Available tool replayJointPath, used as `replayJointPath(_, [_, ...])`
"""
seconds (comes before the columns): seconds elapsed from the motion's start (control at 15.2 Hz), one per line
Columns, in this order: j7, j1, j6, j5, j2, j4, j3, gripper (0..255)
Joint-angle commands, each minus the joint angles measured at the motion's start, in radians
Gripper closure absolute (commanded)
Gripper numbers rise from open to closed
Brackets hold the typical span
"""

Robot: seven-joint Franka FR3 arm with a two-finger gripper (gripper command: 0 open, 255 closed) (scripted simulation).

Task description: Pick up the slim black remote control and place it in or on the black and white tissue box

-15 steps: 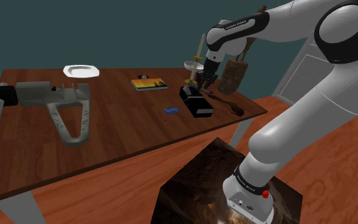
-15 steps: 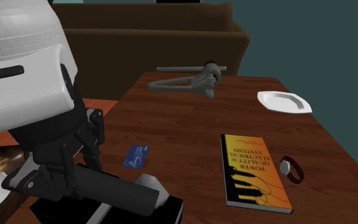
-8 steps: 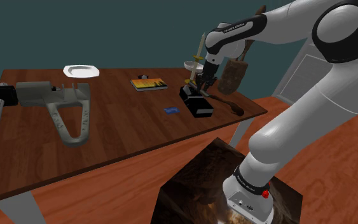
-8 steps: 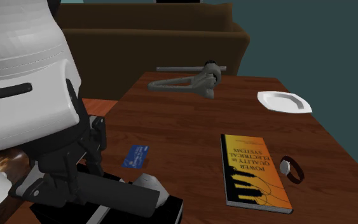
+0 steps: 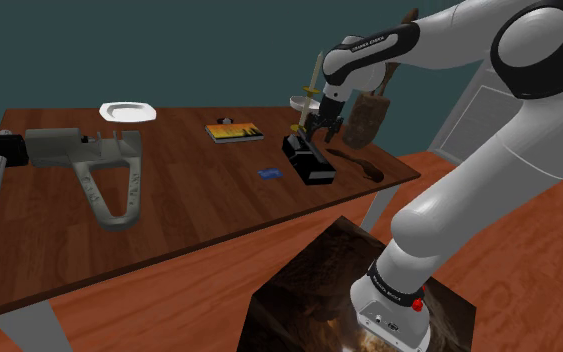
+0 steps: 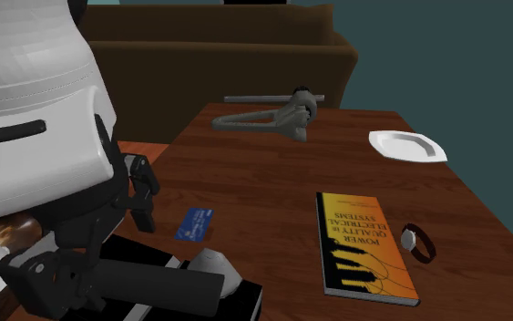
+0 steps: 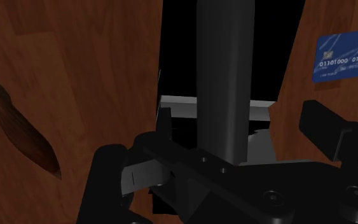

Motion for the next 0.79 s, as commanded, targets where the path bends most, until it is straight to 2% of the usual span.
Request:
replayJointPath(0.0, [0.002,-0.001,-0.035,-0.003,-0.013,0.022,0.0,0])
replayJointPath(0.2, [0.007,-0.004,-0.13,-0.011,-0.041,0.09,-0.001,0])
replayJointPath(0.73, [0.007,-0.004,-0.13,-0.011,-0.041,0.09,-0.001,0])
